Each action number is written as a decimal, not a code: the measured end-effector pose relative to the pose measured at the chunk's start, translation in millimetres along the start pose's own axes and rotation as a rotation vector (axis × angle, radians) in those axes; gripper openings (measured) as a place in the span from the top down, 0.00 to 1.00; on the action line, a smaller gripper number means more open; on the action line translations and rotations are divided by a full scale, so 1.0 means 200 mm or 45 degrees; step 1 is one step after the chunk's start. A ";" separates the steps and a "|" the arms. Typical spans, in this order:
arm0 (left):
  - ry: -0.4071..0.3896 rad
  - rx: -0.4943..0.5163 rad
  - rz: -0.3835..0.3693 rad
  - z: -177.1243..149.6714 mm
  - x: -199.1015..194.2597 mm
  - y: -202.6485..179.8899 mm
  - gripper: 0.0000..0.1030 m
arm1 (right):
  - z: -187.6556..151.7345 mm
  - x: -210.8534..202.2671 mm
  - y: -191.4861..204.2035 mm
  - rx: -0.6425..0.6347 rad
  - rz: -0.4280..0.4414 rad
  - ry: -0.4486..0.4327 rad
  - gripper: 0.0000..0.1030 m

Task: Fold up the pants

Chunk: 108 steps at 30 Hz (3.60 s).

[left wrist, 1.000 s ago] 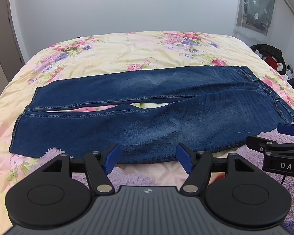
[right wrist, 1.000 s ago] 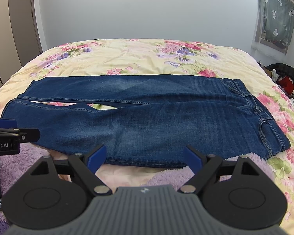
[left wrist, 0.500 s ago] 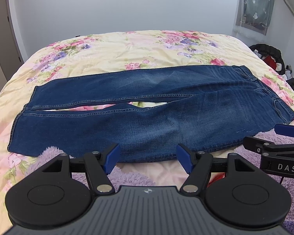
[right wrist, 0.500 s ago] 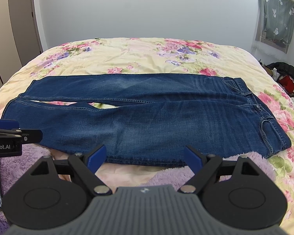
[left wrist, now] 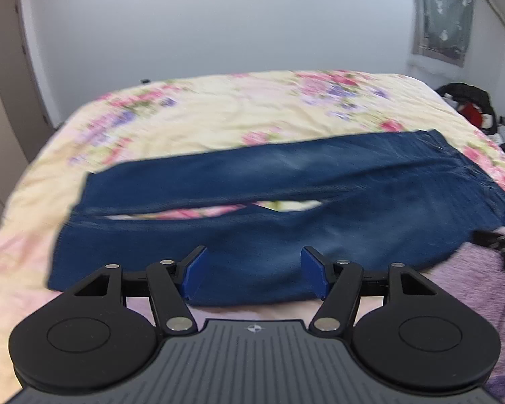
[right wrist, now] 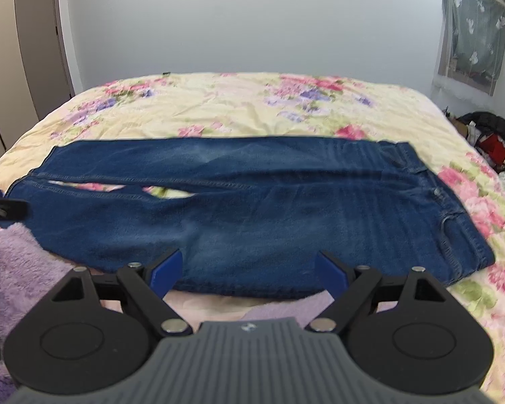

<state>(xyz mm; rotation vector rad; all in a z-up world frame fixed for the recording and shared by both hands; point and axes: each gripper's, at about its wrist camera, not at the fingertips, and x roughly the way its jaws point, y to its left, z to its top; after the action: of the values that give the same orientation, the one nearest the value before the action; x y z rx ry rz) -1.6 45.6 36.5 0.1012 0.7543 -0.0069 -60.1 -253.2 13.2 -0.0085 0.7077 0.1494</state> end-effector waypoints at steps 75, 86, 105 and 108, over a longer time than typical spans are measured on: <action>0.398 0.545 0.576 -0.19 0.80 0.60 0.96 | -0.35 0.63 -1.20 -1.178 -0.153 0.398 0.64; 0.366 0.422 0.563 -0.17 0.80 0.65 0.96 | -0.42 0.66 -1.17 -1.265 -0.261 0.276 0.87; 0.211 0.170 0.605 0.40 0.99 0.84 0.97 | 0.53 0.77 -1.16 -0.775 -0.490 -0.009 0.90; 0.254 0.196 0.627 0.53 1.17 0.85 0.97 | 0.68 0.96 -1.16 -0.747 -0.512 0.011 0.90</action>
<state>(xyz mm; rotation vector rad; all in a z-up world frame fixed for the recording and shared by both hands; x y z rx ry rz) 247.7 211.5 -32.2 0.4369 0.9112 0.4194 203.1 -450.0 -17.8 -0.7084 0.6374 -0.0339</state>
